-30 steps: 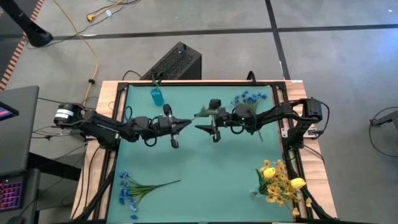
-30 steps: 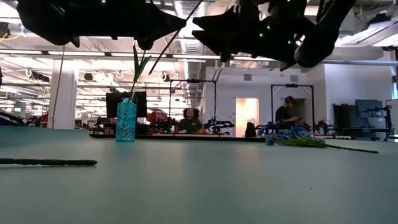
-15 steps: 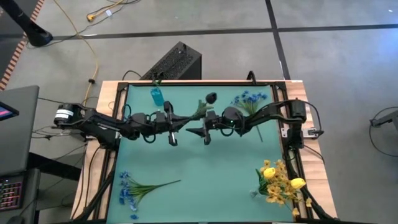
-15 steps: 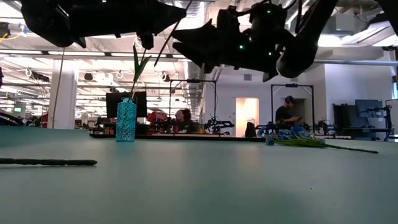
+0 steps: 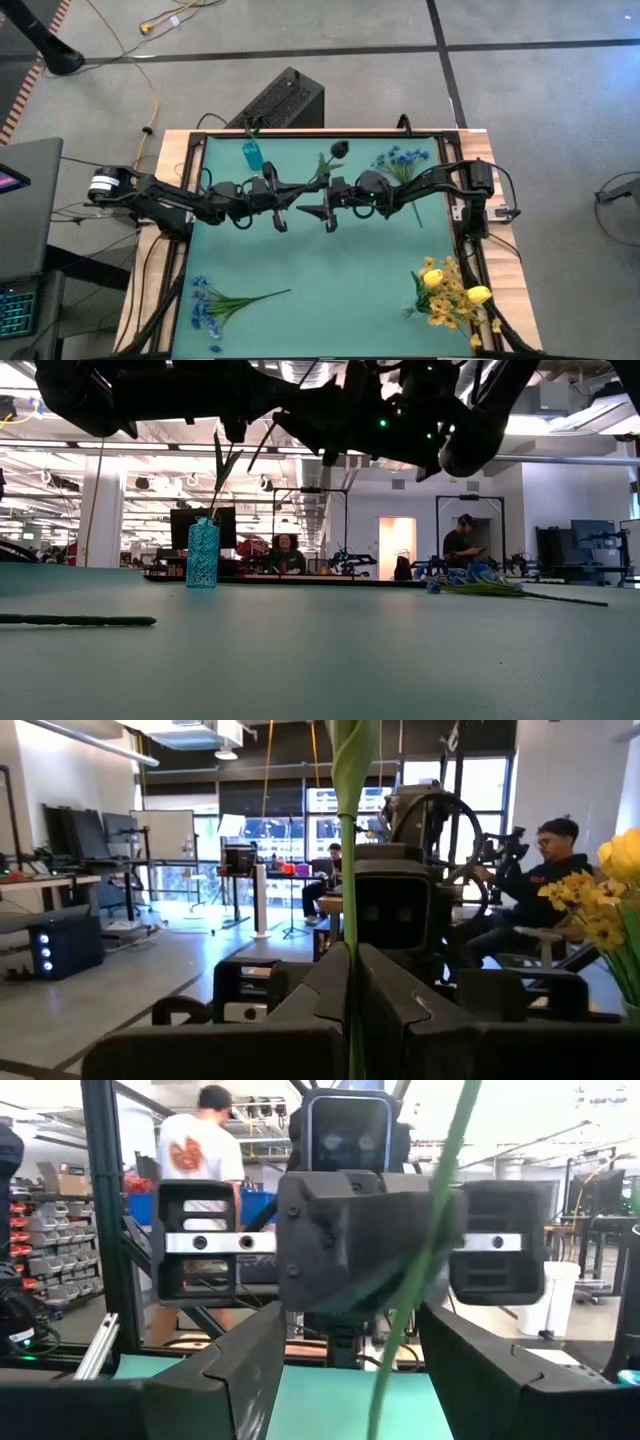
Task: Sort flowers into vase by color
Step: Put the black tulip into the blue vase
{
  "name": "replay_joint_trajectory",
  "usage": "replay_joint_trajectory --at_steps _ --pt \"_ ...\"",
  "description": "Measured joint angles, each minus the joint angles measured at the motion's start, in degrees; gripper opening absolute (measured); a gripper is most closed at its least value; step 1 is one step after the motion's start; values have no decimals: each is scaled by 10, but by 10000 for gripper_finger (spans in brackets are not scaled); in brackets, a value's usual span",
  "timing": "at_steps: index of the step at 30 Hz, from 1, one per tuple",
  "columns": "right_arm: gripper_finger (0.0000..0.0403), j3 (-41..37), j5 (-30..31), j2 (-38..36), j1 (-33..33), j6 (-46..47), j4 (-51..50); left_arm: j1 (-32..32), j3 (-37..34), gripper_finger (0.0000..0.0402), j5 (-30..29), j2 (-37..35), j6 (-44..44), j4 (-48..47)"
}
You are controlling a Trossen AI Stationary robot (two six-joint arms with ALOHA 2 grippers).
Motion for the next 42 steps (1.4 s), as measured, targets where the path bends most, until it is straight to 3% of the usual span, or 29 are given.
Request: replay_joint_trajectory --at_steps 6,15,22,28,42 --pt "223 8 0 0 0 -13 -45 0 0 0 0 0 4 11" --pt "101 9 33 0 -5 -13 -52 0 0 0 -1 0 8 7" --pt "32 9 33 0 -11 -14 -63 0 0 0 -3 0 7 -1" --pt "15 10 33 -1 -11 -13 -102 0 0 5 -9 0 15 -35" --pt "15 10 33 -1 -11 -13 -257 13 0 161 -8 -78 -72 -227"
